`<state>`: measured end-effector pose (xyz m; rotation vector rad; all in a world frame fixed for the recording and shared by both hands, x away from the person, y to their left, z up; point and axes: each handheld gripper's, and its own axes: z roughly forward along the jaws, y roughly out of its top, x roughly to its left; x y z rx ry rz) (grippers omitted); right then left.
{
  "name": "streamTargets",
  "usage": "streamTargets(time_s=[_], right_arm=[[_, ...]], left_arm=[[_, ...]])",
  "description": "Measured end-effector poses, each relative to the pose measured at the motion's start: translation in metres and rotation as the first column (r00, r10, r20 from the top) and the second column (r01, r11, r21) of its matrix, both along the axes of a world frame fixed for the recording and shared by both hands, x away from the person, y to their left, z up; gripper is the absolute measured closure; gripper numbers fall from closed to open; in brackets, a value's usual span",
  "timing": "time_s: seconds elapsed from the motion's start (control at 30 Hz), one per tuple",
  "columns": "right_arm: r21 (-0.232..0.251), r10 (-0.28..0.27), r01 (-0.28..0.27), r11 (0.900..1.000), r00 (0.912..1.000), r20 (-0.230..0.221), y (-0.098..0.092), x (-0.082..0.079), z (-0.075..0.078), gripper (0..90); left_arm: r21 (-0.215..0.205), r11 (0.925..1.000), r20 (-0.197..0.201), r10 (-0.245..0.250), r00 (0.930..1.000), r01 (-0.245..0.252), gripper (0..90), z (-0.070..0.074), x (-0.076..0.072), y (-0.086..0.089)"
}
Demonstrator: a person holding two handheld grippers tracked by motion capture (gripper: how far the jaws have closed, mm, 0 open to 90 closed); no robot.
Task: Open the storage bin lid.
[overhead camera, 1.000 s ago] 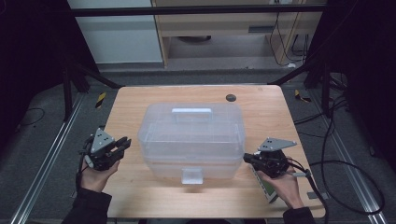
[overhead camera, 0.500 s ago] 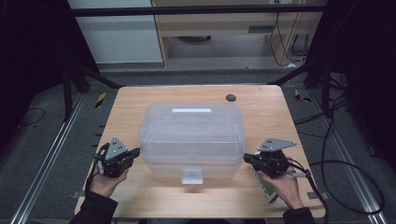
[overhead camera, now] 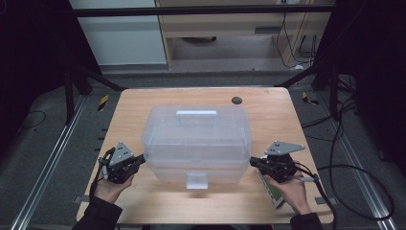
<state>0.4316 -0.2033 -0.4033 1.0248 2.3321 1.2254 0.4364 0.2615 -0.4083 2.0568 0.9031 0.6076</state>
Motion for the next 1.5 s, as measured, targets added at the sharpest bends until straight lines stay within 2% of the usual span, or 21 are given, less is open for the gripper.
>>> streamTargets(time_s=[0.23, 0.6, 0.77, 1.03, 1.5], right_arm=[[0.039, -0.011, 0.010, 0.999, 0.9998, 0.016, -0.002, 0.000, 0.003, 90.0], [0.090, -0.019, 0.015, 0.996, 0.9990, 0.040, -0.005, 0.001, 0.007, 90.0], [0.091, -0.022, 0.016, 0.996, 0.9982, 0.056, -0.004, 0.002, 0.010, 90.0], [0.119, -0.036, 0.026, 0.993, 0.9963, 0.078, -0.005, 0.004, 0.014, 90.0], [0.136, -0.046, 0.032, 0.990, 0.9940, 0.100, -0.005, 0.008, 0.016, 90.0]], left_arm=[[-0.032, 0.9994, 0.008, -0.010, 0.9999, 0.010, 89.4, 0.004, -0.001, -0.001], [-0.054, 0.9986, 0.031, -0.001, 0.9995, 0.003, 89.4, 0.011, -0.002, -0.002], [-0.063, 0.9980, 0.043, 0.006, 0.9991, -0.004, 89.4, 0.016, -0.001, -0.001], [-0.085, 0.9963, 0.053, 0.015, 0.9985, -0.010, 89.4, 0.021, 0.000, -0.001], [-0.091, 0.9956, 0.073, 0.027, 0.9970, -0.020, 89.4, 0.026, 0.003, -0.002]])
